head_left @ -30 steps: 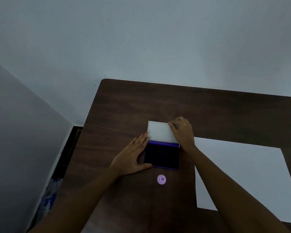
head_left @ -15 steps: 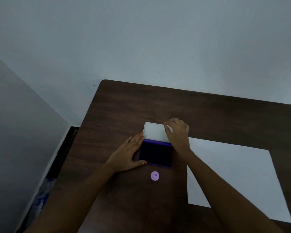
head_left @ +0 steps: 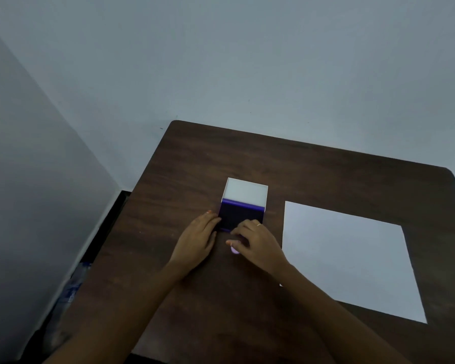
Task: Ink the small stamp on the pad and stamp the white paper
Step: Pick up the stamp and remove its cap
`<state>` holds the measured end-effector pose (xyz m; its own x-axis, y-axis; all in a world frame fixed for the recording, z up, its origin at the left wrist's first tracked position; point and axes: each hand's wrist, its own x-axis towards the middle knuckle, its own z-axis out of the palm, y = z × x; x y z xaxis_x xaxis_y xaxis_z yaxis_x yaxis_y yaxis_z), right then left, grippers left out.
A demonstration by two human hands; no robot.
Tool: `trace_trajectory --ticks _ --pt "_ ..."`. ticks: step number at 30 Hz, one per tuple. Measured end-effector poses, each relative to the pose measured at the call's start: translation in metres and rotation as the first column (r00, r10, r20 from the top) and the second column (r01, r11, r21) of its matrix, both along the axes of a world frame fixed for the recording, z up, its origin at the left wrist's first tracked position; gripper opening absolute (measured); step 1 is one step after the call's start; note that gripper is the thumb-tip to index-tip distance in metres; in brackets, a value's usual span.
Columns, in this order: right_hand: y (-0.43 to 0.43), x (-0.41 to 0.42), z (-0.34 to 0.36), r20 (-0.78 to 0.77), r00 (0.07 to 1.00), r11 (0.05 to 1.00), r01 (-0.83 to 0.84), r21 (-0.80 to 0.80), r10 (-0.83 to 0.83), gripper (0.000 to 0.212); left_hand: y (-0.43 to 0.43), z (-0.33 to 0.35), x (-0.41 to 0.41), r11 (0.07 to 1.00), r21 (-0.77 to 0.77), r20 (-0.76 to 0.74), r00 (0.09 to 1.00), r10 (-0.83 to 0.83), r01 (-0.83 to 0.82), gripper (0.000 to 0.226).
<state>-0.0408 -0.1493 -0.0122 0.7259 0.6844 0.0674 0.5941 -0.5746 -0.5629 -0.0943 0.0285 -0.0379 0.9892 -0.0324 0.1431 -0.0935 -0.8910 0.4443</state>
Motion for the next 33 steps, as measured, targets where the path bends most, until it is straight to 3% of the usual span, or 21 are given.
trace_trajectory --ticks 7,12,15,17,21,25,28,33 --pt "-0.007 -0.023 -0.019 -0.206 0.961 0.982 0.187 -0.009 -0.185 0.034 -0.030 -0.004 -0.034 0.949 -0.239 -0.130 0.976 0.176 -0.203 0.031" --pt "-0.004 -0.029 -0.022 -0.297 0.924 0.963 0.266 0.043 -0.242 0.029 -0.041 -0.001 -0.045 0.945 -0.278 -0.111 0.983 0.148 -0.173 0.024" --pt "0.002 -0.031 -0.018 -0.464 0.832 0.902 0.407 0.142 -0.303 0.022 -0.047 0.007 -0.045 0.889 -0.399 -0.194 0.969 0.156 -0.223 0.025" --pt "0.003 -0.033 -0.011 -0.628 0.699 0.793 0.573 0.206 -0.342 0.017 -0.052 0.014 -0.042 0.829 -0.499 -0.187 0.966 0.181 -0.252 0.028" --pt "-0.004 -0.034 0.000 -0.876 0.429 0.700 0.695 0.166 -0.218 0.033 -0.060 0.031 -0.037 0.739 -0.617 -0.163 0.962 0.217 -0.271 0.031" --pt "-0.011 -0.030 0.008 -0.967 0.246 0.563 0.790 0.243 0.072 0.015 -0.064 0.041 -0.035 0.709 -0.661 -0.123 0.967 0.222 -0.246 0.031" --pt "-0.012 -0.030 0.014 -0.969 0.164 0.509 0.827 0.238 0.187 0.016 -0.066 0.047 -0.034 0.693 -0.685 -0.096 0.970 0.221 -0.226 0.028" --pt "-0.012 -0.030 0.019 -0.960 0.153 0.459 0.853 0.248 0.235 0.013 -0.064 0.054 -0.033 0.668 -0.713 -0.082 0.971 0.223 -0.213 0.024"
